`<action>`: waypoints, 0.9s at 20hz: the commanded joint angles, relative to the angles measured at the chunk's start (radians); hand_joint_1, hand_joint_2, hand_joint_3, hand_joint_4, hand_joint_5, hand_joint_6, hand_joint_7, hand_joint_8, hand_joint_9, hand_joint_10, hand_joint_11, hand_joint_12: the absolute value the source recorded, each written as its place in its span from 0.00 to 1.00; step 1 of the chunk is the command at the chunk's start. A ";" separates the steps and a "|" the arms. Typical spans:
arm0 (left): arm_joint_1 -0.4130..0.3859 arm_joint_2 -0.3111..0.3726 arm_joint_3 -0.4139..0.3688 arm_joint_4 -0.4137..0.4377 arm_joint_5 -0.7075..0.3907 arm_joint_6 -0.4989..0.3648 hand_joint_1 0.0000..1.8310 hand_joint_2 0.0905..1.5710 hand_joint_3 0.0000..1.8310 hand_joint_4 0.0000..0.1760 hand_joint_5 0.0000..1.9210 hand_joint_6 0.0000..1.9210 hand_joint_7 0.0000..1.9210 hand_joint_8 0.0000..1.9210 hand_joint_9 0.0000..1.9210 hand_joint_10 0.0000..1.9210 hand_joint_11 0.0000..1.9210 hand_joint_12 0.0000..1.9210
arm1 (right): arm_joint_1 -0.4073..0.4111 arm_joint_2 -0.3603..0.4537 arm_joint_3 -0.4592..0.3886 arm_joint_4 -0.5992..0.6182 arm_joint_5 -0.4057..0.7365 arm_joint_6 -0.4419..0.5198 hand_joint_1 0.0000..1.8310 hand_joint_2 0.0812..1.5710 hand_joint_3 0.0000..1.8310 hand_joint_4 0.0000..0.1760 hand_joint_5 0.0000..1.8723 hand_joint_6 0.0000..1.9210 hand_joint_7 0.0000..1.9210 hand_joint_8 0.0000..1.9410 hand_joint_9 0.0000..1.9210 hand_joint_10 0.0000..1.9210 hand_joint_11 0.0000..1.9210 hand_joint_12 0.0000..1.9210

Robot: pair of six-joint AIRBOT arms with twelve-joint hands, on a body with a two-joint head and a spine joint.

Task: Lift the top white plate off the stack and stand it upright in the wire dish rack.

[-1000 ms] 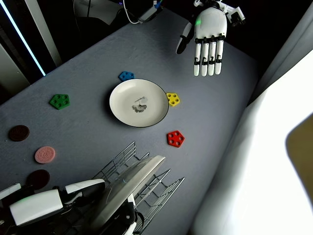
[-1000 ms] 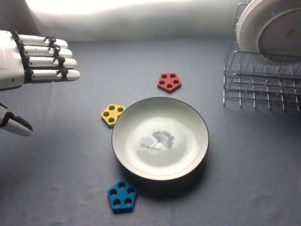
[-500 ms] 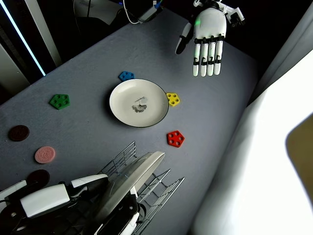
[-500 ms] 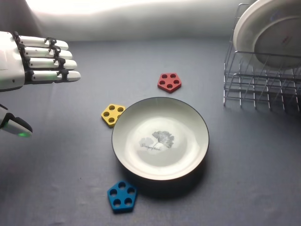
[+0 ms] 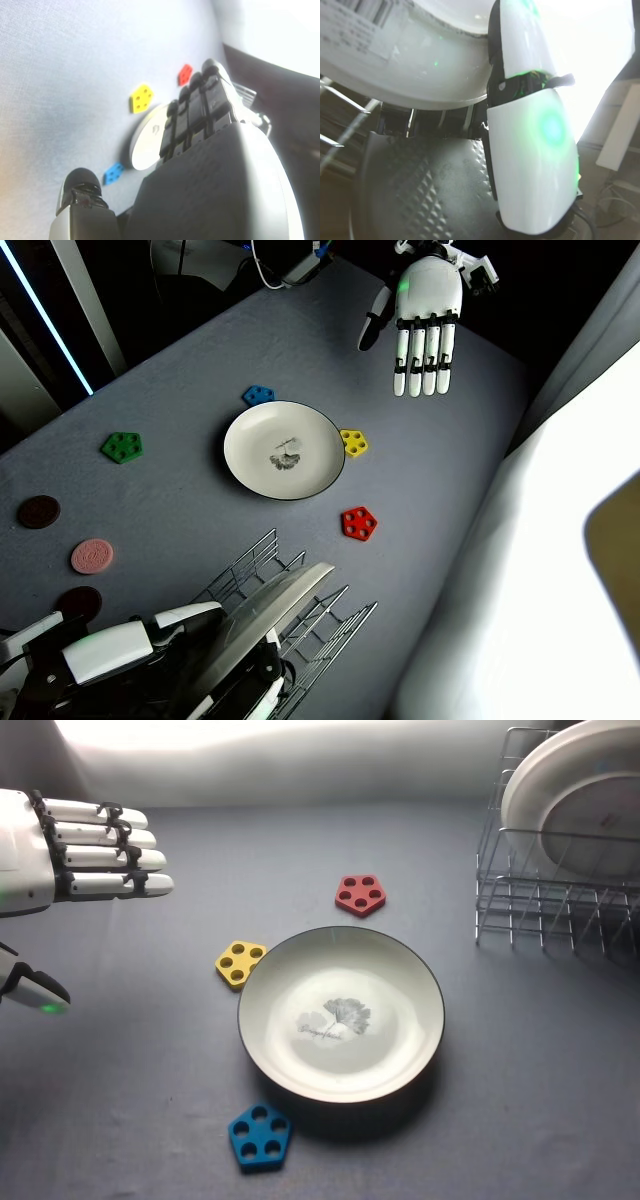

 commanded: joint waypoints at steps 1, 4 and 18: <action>-0.025 0.007 -0.003 -0.072 -0.051 0.000 0.07 0.62 0.00 0.00 0.02 0.00 0.05 0.00 0.05 0.00 0.06 0.01 | 0.002 0.012 0.011 0.071 0.105 0.022 0.81 0.66 0.00 0.00 0.50 0.54 0.53 0.31 0.57 0.40 0.49 0.74; -0.025 0.007 -0.003 -0.070 -0.050 0.000 0.08 0.61 0.00 0.00 0.03 0.01 0.05 0.00 0.05 0.00 0.07 0.01 | -0.004 0.003 0.021 0.071 0.110 0.022 0.81 0.67 0.00 0.00 0.48 0.57 0.52 0.34 0.55 0.43 0.51 0.73; -0.026 0.009 -0.009 -0.058 -0.041 -0.026 0.07 0.61 0.00 0.00 0.02 0.00 0.03 0.00 0.04 0.00 0.06 0.00 | -0.026 -0.011 0.033 0.065 0.117 0.022 0.63 0.71 0.00 0.00 0.49 0.56 0.47 0.00 0.52 0.00 0.56 0.02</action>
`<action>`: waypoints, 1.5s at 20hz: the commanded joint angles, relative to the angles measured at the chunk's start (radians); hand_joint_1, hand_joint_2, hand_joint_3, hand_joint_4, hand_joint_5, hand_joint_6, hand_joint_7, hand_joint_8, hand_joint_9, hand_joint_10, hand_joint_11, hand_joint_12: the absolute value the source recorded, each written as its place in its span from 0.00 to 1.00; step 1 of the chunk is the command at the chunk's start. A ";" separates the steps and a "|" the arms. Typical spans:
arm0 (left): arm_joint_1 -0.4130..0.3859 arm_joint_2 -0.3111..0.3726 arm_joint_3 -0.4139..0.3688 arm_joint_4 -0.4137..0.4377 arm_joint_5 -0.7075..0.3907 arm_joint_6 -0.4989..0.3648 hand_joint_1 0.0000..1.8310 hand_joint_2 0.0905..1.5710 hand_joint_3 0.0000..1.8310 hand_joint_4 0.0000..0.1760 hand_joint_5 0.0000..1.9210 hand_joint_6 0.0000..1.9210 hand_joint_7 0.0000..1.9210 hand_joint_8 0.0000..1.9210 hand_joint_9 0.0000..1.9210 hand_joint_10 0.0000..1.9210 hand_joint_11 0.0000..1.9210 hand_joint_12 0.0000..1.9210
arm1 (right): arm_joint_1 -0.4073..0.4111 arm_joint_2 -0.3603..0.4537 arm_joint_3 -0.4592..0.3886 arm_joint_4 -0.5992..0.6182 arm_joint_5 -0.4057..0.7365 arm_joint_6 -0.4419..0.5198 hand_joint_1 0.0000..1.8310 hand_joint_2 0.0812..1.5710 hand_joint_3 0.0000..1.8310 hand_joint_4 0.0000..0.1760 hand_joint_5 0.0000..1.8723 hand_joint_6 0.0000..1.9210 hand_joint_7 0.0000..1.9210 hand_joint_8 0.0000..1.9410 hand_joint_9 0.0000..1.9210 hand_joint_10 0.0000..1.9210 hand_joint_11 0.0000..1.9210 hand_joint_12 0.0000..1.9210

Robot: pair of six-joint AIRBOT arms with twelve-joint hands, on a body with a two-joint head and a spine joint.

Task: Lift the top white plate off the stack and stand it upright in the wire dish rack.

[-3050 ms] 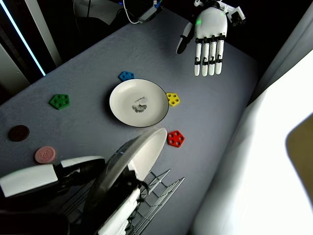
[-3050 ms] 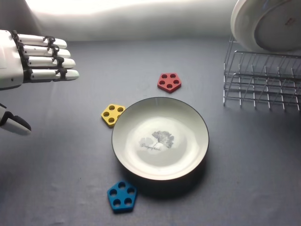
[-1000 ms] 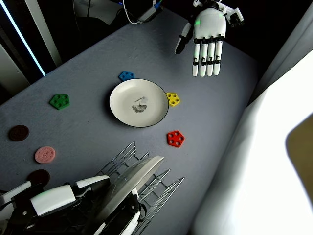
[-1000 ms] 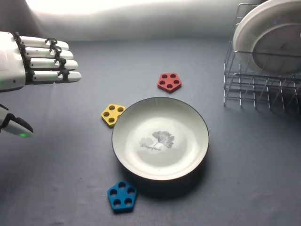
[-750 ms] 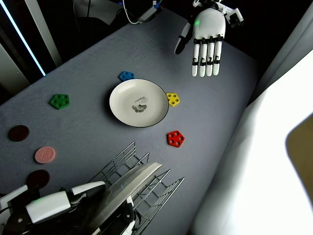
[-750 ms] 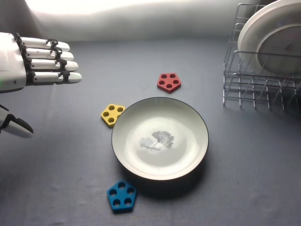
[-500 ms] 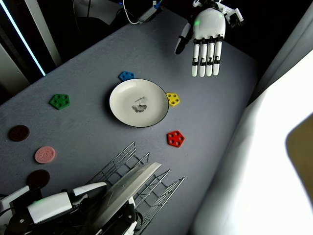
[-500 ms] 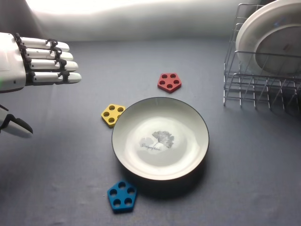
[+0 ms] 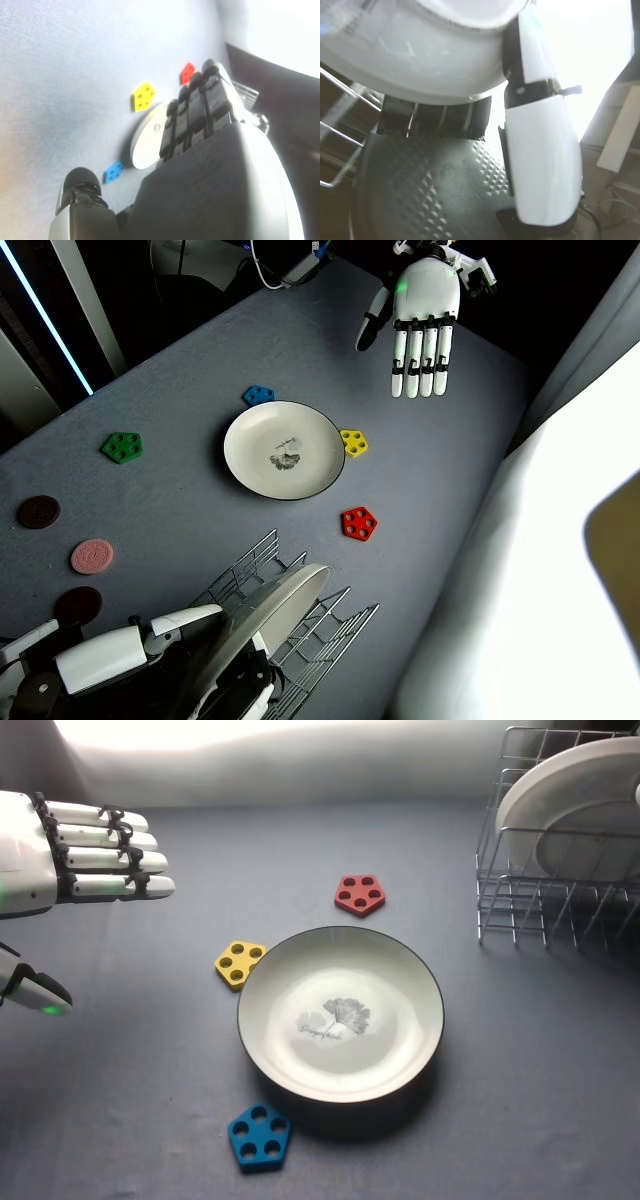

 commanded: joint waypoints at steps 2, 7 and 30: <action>-0.023 0.010 -0.003 -0.065 -0.054 -0.005 0.07 0.61 0.00 0.00 0.03 0.00 0.04 0.00 0.04 0.00 0.06 0.00 | 0.003 0.016 0.013 0.077 0.100 0.018 0.67 0.67 0.00 0.00 0.43 0.22 0.44 0.01 0.49 0.01 0.54 0.01; -0.023 0.011 -0.002 -0.056 -0.020 -0.041 0.06 0.61 0.00 0.00 0.02 0.00 0.04 0.00 0.04 0.00 0.06 0.00 | 0.001 0.012 0.016 0.077 0.102 0.017 0.65 0.64 0.00 0.00 0.45 0.00 0.44 0.00 0.48 0.00 0.54 0.01; 0.016 0.062 -0.023 -0.097 -0.172 -0.036 0.07 0.61 0.00 0.00 0.03 0.00 0.04 0.00 0.04 0.00 0.06 0.00 | 0.008 0.000 0.034 0.091 0.171 -0.086 0.57 0.60 0.00 0.00 0.32 0.00 0.31 0.00 0.34 0.00 0.41 0.01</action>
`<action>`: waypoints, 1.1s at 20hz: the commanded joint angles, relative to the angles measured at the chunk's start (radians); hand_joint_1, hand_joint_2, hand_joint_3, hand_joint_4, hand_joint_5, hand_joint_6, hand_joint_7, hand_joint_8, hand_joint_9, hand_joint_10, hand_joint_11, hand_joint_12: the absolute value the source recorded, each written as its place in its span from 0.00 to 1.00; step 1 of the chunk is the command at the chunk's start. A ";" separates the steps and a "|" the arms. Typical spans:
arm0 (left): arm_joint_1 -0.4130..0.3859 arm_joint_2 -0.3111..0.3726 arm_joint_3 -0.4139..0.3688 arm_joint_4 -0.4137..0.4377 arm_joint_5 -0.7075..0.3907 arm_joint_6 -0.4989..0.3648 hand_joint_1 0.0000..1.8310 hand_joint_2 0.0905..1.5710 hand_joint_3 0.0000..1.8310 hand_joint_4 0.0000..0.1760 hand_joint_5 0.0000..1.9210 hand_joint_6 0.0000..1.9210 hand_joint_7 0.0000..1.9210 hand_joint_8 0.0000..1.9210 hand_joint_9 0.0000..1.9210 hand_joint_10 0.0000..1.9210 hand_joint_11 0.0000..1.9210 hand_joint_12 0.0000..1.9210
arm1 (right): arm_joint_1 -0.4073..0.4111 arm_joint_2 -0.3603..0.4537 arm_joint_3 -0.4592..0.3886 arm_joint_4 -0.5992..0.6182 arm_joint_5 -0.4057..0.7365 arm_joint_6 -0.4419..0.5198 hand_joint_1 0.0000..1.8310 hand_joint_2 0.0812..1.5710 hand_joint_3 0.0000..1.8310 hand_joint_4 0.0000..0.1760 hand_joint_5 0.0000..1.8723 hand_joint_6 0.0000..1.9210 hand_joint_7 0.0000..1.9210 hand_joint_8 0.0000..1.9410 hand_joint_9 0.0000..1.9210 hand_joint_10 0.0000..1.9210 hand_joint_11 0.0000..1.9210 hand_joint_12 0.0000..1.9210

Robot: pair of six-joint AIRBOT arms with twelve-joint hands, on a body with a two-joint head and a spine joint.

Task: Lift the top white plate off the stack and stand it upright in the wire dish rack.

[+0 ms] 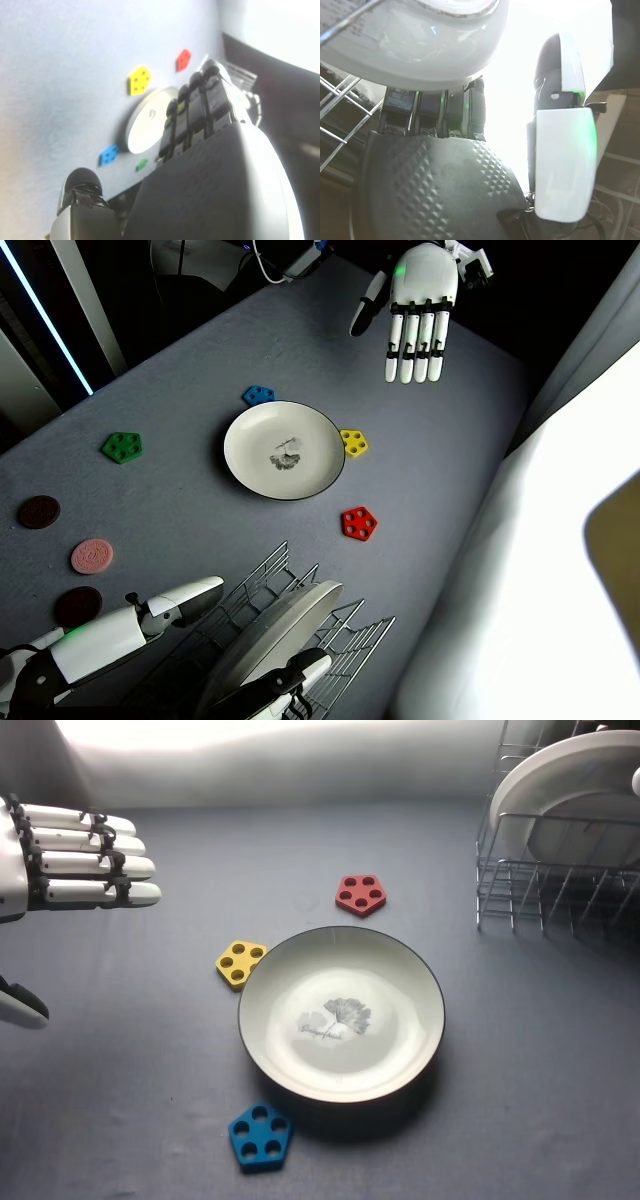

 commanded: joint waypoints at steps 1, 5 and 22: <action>-0.020 0.010 -0.001 -0.082 -0.068 0.000 0.05 0.61 0.00 0.00 0.02 0.00 0.04 0.00 0.04 0.00 0.05 0.00 | 0.012 0.013 0.013 0.071 0.110 0.002 0.56 0.60 0.00 0.00 0.32 0.00 0.32 0.00 0.34 0.00 0.42 0.01; -0.013 0.009 -0.023 -0.121 -0.052 0.010 0.07 0.61 0.00 0.00 0.03 0.00 0.04 0.00 0.04 0.00 0.05 0.01 | 0.012 0.013 0.017 0.068 0.117 -0.031 0.56 0.60 0.00 0.00 0.32 0.00 0.32 0.00 0.34 0.00 0.42 0.01; -0.013 0.027 -0.080 -0.200 -0.037 0.058 0.07 0.61 0.00 0.00 0.03 0.00 0.04 0.00 0.04 0.00 0.05 0.00 | 0.001 -0.028 0.076 0.085 0.123 -0.058 0.56 0.60 0.00 0.00 0.31 0.00 0.30 0.00 0.31 0.00 0.36 0.00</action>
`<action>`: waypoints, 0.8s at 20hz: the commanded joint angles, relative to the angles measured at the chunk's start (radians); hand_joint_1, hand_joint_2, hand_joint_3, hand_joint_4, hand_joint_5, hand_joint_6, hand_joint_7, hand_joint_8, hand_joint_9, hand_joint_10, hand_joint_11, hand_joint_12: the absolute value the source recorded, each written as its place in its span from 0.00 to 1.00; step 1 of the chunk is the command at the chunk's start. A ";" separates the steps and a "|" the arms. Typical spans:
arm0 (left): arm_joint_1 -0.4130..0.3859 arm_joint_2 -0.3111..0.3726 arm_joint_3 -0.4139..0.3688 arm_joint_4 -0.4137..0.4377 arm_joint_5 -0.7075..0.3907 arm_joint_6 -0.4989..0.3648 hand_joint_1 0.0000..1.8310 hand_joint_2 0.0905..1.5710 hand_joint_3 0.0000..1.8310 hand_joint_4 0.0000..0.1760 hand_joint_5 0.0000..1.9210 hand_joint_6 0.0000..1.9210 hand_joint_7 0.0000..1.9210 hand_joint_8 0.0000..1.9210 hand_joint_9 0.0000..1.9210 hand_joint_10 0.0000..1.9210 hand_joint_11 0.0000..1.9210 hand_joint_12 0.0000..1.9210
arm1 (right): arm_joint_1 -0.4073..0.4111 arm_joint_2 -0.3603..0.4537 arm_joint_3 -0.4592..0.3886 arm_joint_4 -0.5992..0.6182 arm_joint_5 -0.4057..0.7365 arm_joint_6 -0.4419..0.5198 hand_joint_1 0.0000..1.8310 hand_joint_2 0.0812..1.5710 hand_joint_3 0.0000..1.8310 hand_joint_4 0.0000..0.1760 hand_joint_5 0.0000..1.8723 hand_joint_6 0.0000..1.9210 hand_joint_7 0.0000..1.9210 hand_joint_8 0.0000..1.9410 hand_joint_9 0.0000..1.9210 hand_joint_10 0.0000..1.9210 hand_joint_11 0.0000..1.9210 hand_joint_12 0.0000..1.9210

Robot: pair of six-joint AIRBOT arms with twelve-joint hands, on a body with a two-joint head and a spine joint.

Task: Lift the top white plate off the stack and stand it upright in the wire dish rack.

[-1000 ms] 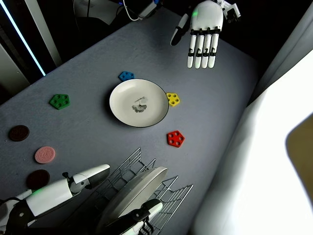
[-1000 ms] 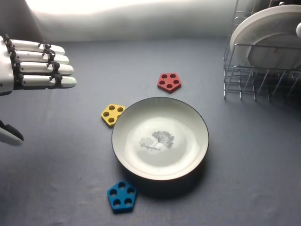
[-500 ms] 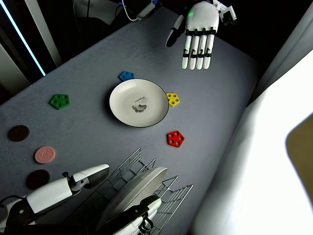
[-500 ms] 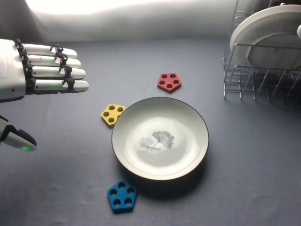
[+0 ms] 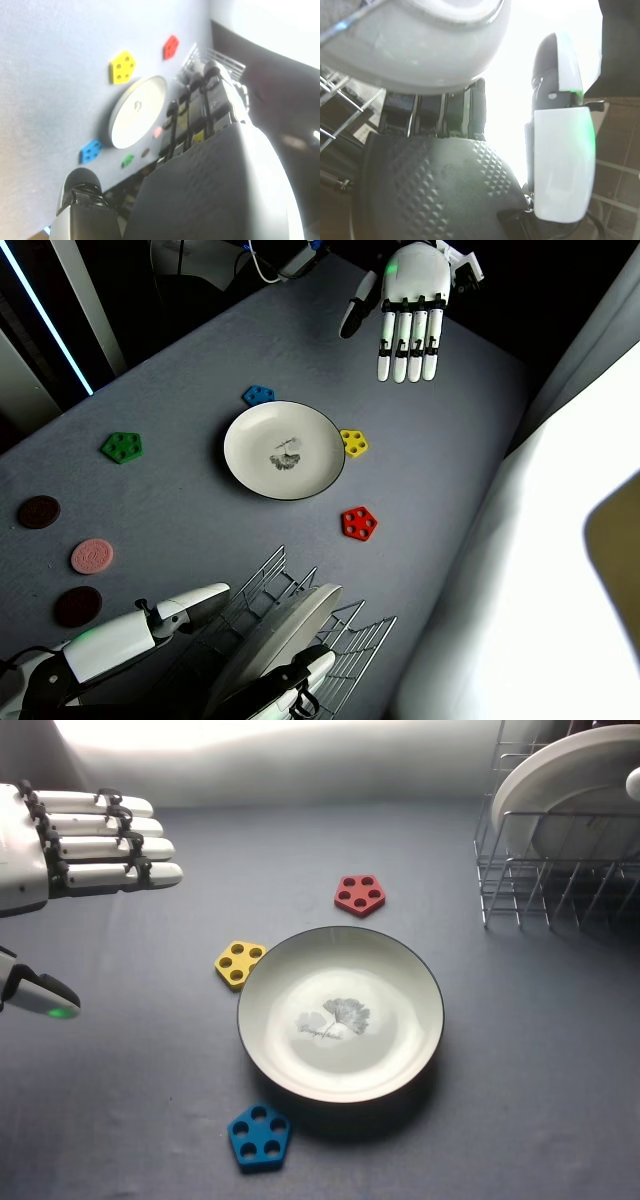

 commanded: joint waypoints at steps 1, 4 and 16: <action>-0.018 0.013 -0.004 -0.075 -0.065 0.006 0.07 0.61 0.00 0.00 0.03 0.00 0.04 0.00 0.04 0.00 0.05 0.00 | 0.002 0.011 0.016 0.079 0.091 0.004 0.56 0.61 0.00 0.00 0.31 0.00 0.30 0.00 0.31 0.00 0.36 0.00; -0.018 0.016 -0.004 -0.080 -0.065 0.006 0.06 0.61 0.00 0.00 0.02 0.00 0.03 0.00 0.03 0.00 0.04 0.00 | 0.002 0.007 0.017 0.081 0.091 0.004 0.55 0.61 0.00 0.00 0.30 0.00 0.28 0.00 0.29 0.00 0.35 0.00; -0.018 0.033 -0.004 -0.088 -0.064 0.005 0.07 0.61 0.00 0.00 0.03 0.00 0.04 0.00 0.04 0.00 0.04 0.00 | 0.006 0.002 0.036 0.081 0.094 0.018 0.54 0.60 0.00 0.16 0.28 0.00 0.26 0.00 0.27 0.00 0.34 0.01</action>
